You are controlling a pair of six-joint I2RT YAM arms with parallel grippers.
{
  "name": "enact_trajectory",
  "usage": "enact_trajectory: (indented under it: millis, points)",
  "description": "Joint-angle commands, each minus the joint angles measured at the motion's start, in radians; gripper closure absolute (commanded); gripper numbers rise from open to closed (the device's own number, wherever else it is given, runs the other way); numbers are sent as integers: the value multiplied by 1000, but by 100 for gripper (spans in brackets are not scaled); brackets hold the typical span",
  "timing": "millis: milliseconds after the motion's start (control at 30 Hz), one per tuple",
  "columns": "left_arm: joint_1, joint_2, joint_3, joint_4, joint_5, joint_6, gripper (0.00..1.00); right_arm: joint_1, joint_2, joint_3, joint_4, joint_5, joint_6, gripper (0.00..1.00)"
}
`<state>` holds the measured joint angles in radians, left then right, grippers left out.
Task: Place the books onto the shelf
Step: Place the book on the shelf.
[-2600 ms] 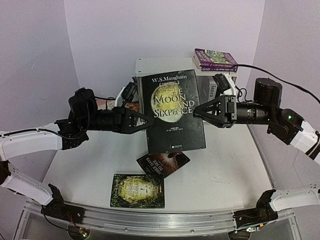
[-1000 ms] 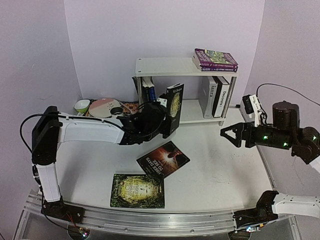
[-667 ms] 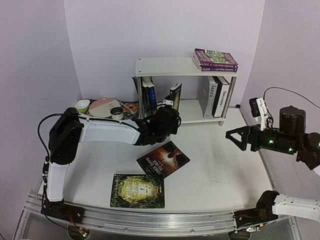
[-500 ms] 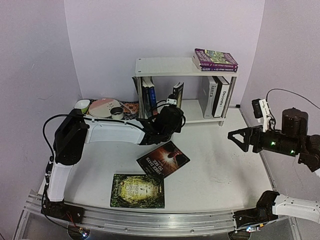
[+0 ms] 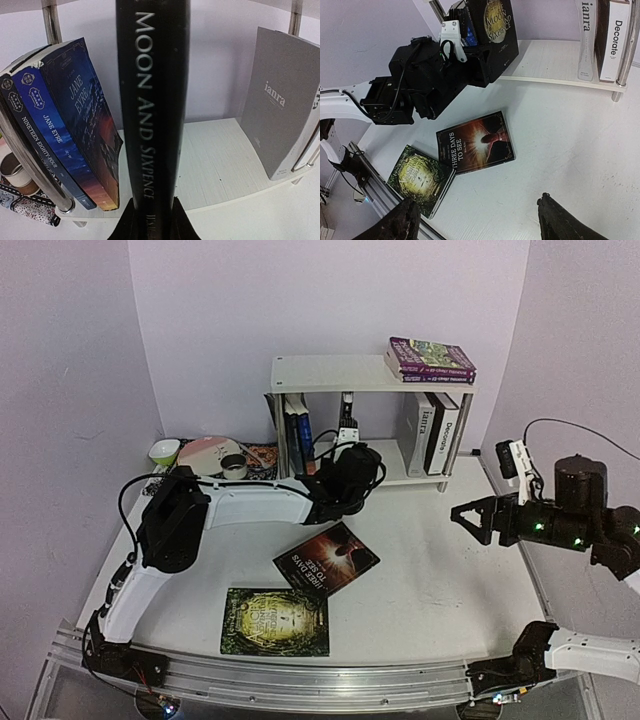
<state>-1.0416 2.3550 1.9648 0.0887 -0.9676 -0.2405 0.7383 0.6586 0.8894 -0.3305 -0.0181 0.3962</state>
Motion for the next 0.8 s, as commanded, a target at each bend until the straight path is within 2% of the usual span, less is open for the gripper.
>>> enact_trajectory:
  millis: [0,267,533,767]
  points:
    - [18,8,113,173,-110,56,100,1,15,24,14,-1,-8,18]
    - [59,75,137,279,-120,156,100,1,25,31,13,-2,-7,19]
    - [80,115,127,301,-123,155,100,1,51,44,14,-12,-7,19]
    - [103,170,177,306,-114,147,100,1,59,46,16,-14,-3,19]
